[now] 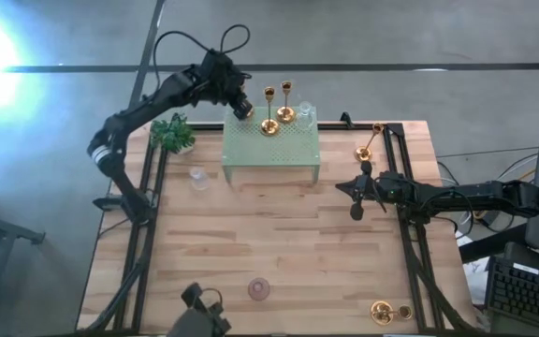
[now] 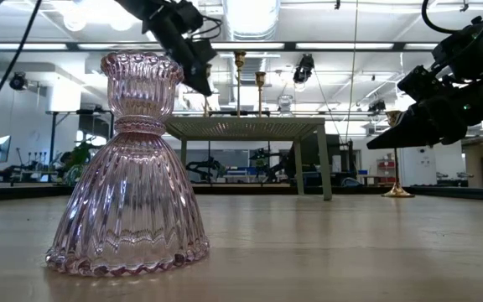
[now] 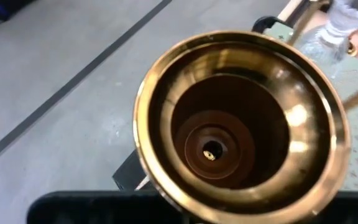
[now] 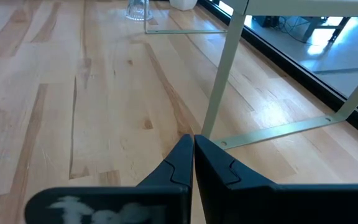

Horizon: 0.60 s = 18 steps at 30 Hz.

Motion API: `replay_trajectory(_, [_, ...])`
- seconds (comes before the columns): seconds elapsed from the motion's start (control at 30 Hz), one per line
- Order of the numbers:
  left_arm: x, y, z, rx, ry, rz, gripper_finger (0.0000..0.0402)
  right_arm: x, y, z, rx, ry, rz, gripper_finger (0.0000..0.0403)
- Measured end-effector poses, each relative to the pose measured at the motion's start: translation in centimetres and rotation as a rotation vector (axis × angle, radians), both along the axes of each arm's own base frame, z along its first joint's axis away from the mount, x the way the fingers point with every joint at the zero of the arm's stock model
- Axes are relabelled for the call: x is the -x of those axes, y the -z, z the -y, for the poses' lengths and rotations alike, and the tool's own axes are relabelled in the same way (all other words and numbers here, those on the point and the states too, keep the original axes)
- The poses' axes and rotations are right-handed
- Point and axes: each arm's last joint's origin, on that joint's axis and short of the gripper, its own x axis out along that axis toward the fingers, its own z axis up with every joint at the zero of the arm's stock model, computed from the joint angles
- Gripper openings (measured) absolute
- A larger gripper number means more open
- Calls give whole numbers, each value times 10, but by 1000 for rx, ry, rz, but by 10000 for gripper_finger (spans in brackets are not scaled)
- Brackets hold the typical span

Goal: Pick & Place candle stick holders
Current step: Put the gold candle holder on the shelf

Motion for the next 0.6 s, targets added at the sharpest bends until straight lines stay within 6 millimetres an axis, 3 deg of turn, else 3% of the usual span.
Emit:
replay_trajectory(0.3, [-8, 15, -23, 27, 37, 43, 20, 0, 0, 0, 0, 0, 0, 8])
replay_trajectory(0.6, [-17, 19, -31, 44, 58, 55, 20, 0, 0, 0, 0, 0, 0, 8])
